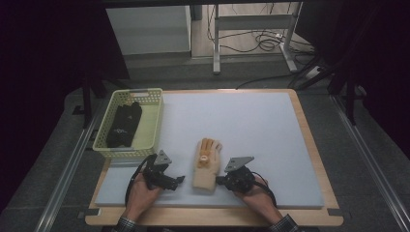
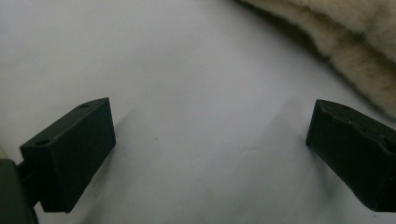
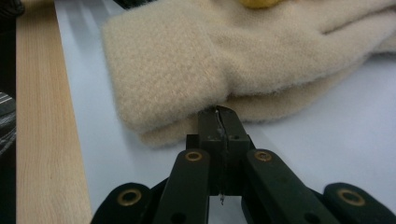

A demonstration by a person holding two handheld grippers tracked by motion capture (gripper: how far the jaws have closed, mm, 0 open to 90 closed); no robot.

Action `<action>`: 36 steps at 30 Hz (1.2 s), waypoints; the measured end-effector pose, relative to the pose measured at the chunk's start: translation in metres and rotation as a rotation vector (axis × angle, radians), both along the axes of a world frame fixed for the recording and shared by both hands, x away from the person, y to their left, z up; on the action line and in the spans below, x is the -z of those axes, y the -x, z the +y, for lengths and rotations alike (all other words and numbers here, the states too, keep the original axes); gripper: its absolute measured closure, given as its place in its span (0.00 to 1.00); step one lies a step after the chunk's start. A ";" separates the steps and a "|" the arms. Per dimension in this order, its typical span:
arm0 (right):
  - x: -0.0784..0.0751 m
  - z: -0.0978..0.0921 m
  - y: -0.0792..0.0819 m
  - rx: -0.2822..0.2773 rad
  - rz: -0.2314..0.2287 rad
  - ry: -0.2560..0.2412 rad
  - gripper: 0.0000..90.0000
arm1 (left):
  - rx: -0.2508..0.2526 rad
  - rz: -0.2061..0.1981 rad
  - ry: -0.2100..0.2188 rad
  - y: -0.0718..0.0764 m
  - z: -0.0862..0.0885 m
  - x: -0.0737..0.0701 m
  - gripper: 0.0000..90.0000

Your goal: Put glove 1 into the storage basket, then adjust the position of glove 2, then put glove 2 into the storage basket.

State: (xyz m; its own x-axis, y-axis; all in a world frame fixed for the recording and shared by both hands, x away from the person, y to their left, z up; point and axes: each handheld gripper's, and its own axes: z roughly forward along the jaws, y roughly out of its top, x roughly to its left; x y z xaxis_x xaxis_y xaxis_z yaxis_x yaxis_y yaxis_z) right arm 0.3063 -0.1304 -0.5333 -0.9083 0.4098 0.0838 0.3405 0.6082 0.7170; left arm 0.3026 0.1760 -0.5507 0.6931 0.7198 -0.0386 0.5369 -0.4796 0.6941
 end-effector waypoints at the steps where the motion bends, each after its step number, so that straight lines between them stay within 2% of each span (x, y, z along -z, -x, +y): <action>1: 0.000 0.001 0.000 -0.001 0.000 -0.002 0.98 | 0.000 0.000 0.000 0.000 0.000 0.000 0.02; 7: 0.001 0.011 0.000 -0.004 -0.003 -0.001 0.98 | -0.011 0.002 0.005 0.008 0.020 0.001 0.02; 14: 0.002 0.023 -0.003 -0.001 -0.002 -0.009 0.98 | -0.002 0.002 -0.003 0.010 0.024 0.001 0.02; 21: 0.003 0.039 -0.007 -0.002 -0.009 -0.008 0.98 | -0.007 0.002 0.000 0.017 0.037 0.002 0.02; 36: 0.005 0.067 -0.017 -0.002 -0.016 -0.011 0.98 | -0.016 0.001 0.001 0.019 0.039 0.003 0.02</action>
